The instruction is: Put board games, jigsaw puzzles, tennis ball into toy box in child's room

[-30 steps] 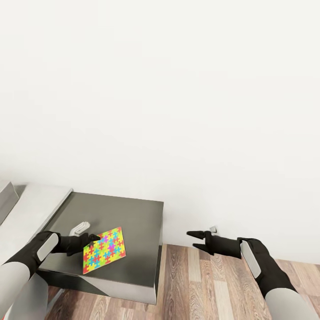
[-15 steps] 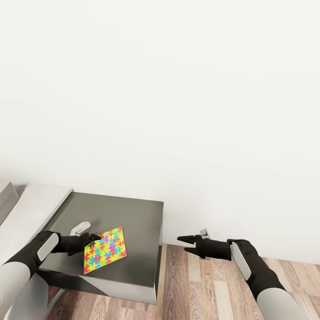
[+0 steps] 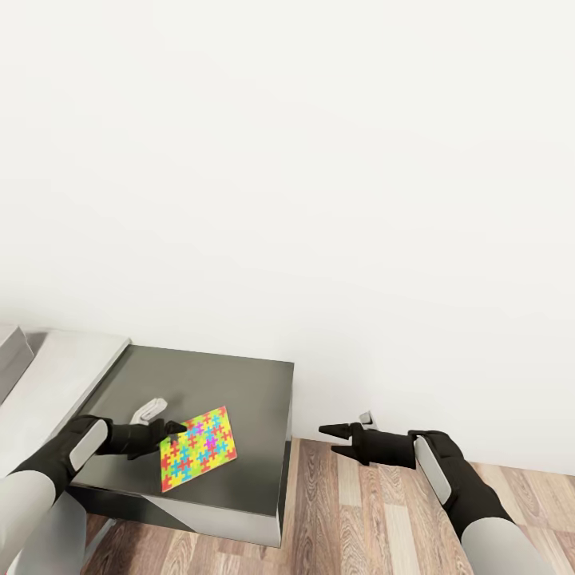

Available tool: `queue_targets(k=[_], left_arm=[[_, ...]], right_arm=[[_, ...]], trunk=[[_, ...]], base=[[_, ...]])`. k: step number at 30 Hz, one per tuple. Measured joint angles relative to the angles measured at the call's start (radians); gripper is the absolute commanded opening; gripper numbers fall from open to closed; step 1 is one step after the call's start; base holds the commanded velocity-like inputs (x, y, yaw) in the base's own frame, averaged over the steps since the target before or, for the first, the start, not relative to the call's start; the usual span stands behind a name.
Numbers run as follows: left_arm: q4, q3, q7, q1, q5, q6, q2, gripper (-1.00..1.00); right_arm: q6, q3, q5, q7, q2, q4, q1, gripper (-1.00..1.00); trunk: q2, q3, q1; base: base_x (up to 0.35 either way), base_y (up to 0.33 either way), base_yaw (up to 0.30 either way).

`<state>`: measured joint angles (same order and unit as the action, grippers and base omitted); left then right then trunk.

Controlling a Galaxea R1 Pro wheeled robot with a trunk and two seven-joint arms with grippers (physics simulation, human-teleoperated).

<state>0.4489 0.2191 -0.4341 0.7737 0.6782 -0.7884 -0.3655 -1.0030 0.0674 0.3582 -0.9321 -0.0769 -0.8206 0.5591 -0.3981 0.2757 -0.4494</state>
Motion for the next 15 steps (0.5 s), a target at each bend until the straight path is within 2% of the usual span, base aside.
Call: queue_targets(k=[3,10,15], left_arm=[[0.001,0.004,-0.006,0.0,0.001,0.0,0.0,1.0],[0.005,0.005,-0.078,0.0,-0.001,-0.001,0.001,1.0],[0.005,0.006,-0.093,0.0,-0.002,-0.001,0.001,1.0]], right_arm=[[0.0,0.0,0.0,0.0,-0.001,0.0,0.0,1.0],[0.0,0.0,0.0,0.0,0.002,0.0,0.0,1.0],[0.0,-0.001,0.002,-0.001,0.008,0.0,0.0,1.0]], trunk=[[0.0,0.0,0.0],[0.0,0.0,0.0],[0.0,0.0,0.0]], base=[[0.0,0.0,0.0],[0.0,0.0,0.0],[0.0,0.0,0.0]])
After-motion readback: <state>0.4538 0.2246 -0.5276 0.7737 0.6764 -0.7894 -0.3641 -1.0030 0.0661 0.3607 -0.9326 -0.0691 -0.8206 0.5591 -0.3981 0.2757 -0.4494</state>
